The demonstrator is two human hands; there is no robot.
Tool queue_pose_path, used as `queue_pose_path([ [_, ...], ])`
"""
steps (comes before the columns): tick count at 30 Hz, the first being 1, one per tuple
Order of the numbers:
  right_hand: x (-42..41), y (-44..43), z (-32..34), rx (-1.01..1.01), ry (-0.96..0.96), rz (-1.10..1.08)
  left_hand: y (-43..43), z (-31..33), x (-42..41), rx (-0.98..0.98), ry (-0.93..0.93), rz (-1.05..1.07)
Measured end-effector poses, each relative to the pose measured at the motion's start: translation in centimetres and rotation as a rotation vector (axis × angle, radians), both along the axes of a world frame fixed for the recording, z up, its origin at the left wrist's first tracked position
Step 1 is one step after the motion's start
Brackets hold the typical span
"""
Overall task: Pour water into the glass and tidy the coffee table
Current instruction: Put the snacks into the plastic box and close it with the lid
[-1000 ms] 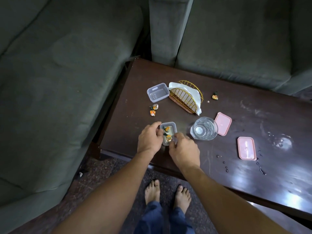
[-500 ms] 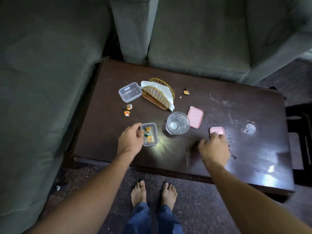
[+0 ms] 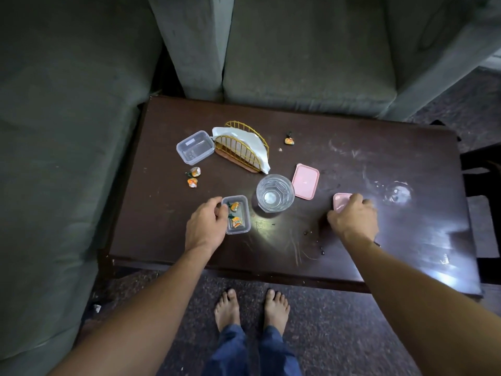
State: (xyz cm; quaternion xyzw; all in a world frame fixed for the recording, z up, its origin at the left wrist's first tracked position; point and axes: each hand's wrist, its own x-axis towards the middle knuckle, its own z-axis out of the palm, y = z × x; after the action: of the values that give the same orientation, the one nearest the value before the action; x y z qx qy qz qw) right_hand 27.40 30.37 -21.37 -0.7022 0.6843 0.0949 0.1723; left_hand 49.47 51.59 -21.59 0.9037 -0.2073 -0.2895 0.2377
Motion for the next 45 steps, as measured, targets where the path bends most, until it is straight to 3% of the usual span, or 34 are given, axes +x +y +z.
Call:
queue_pose_path([
  [8, 0.1, -0.2, 0.0, 0.023, -0.127, -0.159, 0.2, 0.6, 0.0, 0.030, 0.035, -0.001],
  [15, -0.4, 6.1, 1.6, -0.120, -0.321, -0.080, 1.0, 1.3, -0.6, 0.047, 0.065, 0.008],
  [22, 4.4, 15.7, 3.1, 0.264, -0.781, -0.132, 2.1, 1.8, -2.4, 0.062, 0.096, -0.038],
  [25, 7.6, 16.7, 3.6, 0.412, -0.871, -0.134, 2.8, 1.6, -2.7, 0.107, 0.116, -0.056],
  [28, 9.1, 16.5, 3.1, 0.456, -0.834, -0.063, 3.4, 1.1, -2.8, 0.121, 0.113, -0.076],
  [35, 9.0, 15.3, 1.3, 0.286, -0.632, -0.047, 3.5, 0.6, -2.8, 0.038, 0.130, -0.056],
  [45, 9.5, 16.5, 1.4, 0.079, -0.540, 0.021, 3.7, -0.2, -3.0, -0.038, 0.208, -0.025],
])
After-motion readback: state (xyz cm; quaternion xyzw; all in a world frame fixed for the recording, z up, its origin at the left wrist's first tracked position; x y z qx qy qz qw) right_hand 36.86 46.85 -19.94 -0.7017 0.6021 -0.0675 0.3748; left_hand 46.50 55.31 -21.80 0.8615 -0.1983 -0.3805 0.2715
